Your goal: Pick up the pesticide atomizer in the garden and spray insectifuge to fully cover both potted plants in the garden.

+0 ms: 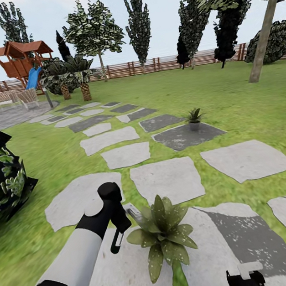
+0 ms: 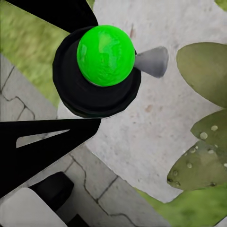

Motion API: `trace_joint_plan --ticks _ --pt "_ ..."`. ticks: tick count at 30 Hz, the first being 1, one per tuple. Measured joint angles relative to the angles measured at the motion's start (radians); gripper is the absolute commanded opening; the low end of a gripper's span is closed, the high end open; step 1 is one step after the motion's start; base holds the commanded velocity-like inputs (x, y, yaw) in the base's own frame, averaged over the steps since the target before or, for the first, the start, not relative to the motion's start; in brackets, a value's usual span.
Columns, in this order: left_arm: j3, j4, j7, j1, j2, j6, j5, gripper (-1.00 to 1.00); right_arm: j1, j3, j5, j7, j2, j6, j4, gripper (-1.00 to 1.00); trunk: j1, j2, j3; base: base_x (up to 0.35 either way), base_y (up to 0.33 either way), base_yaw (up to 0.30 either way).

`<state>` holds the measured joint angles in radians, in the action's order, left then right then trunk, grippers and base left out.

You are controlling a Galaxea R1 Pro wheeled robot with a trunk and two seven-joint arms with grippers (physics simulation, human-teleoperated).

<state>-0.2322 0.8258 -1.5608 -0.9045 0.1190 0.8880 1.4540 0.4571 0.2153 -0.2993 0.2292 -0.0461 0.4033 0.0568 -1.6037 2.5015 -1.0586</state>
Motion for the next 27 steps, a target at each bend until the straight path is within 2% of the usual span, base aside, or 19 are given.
trace_joint_plan --ticks 9,14,23,27 --pt "0.000 0.000 0.000 0.009 -0.002 0.002 0.002 -1.00 0.000 0.000 0.000 0.000 0.000 0.000 0.000 1.00 0.000 0.000 0.002 -0.057 0.078 -0.071" --pt "0.003 -0.001 0.000 0.012 -0.006 0.003 0.002 -1.00 0.000 0.000 0.000 -0.001 0.000 0.000 0.000 1.00 0.000 0.000 0.002 -0.098 0.271 -0.027" --pt "0.008 -0.012 0.000 0.013 -0.016 0.003 0.004 -1.00 0.000 0.000 0.000 -0.002 0.000 0.000 0.000 1.00 0.000 0.000 0.002 -0.050 0.300 -0.254" --pt "0.007 -0.013 0.000 0.014 -0.016 0.003 0.004 -1.00 0.000 0.000 0.000 -0.002 0.000 0.000 0.000 1.00 0.000 0.000 0.002 -0.034 0.301 -0.052"
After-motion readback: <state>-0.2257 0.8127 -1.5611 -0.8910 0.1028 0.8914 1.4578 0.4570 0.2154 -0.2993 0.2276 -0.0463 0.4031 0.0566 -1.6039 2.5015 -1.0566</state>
